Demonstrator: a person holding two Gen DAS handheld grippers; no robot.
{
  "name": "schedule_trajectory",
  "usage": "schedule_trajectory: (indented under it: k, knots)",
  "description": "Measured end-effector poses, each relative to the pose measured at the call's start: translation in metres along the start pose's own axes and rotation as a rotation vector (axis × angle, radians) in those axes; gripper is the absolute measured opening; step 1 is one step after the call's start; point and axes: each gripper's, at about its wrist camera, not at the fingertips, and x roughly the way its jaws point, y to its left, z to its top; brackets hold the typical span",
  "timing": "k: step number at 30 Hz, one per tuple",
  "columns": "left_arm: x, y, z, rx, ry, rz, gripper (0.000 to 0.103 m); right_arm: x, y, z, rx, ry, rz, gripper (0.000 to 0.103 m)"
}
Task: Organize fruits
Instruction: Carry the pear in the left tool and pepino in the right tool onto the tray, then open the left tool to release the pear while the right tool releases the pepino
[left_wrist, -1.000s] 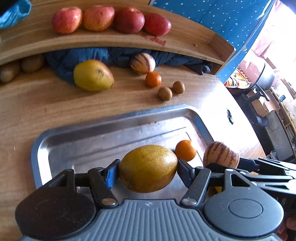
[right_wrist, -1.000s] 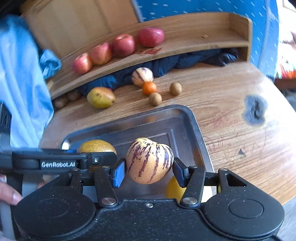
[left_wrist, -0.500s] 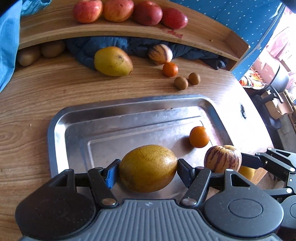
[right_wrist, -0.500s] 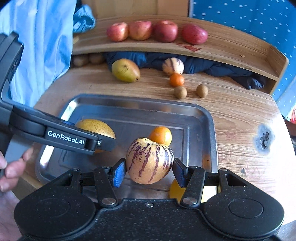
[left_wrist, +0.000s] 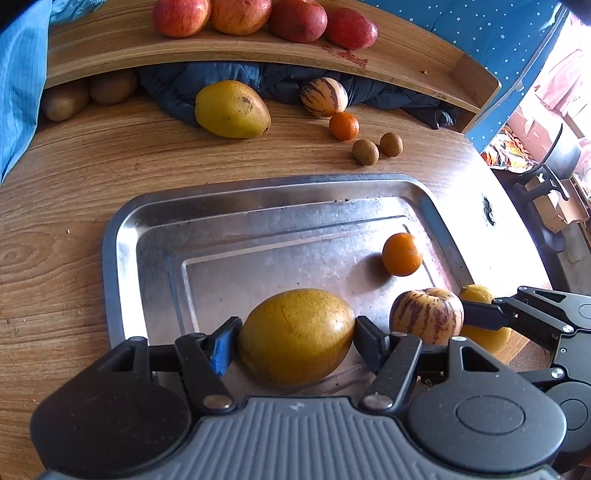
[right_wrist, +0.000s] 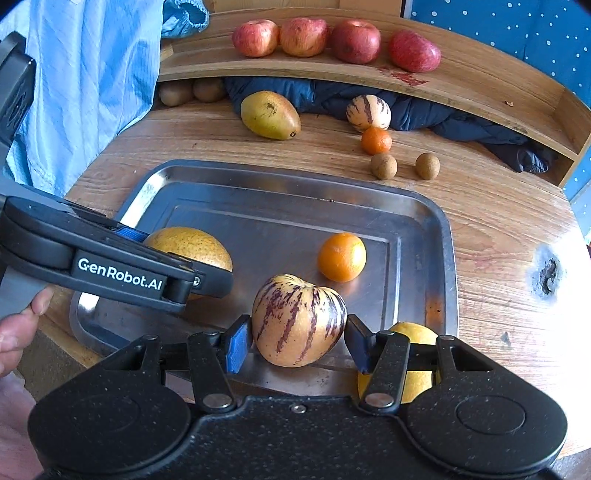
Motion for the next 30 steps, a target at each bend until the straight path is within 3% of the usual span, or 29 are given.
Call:
schedule_trajectory:
  k: [11, 16, 20, 30]
  knots:
    - [-0.018, -0.001, -0.012, -0.007, -0.029, 0.03, 0.078, -0.009, 0.004, -0.01, 0.026, -0.029, 0.006, 0.061]
    - [-0.032, 0.002, -0.023, -0.011, -0.035, 0.079, 0.089, -0.021, 0.012, -0.02, 0.022, -0.066, 0.005, 0.078]
    - [-0.045, 0.003, -0.034, 0.003, -0.029, 0.133, 0.098, -0.033, 0.015, -0.029, 0.031, -0.096, 0.002, 0.084]
    - [-0.065, 0.017, -0.058, -0.004, 0.035, 0.216, 0.1, -0.047, 0.019, -0.047, 0.116, -0.101, 0.026, 0.096]
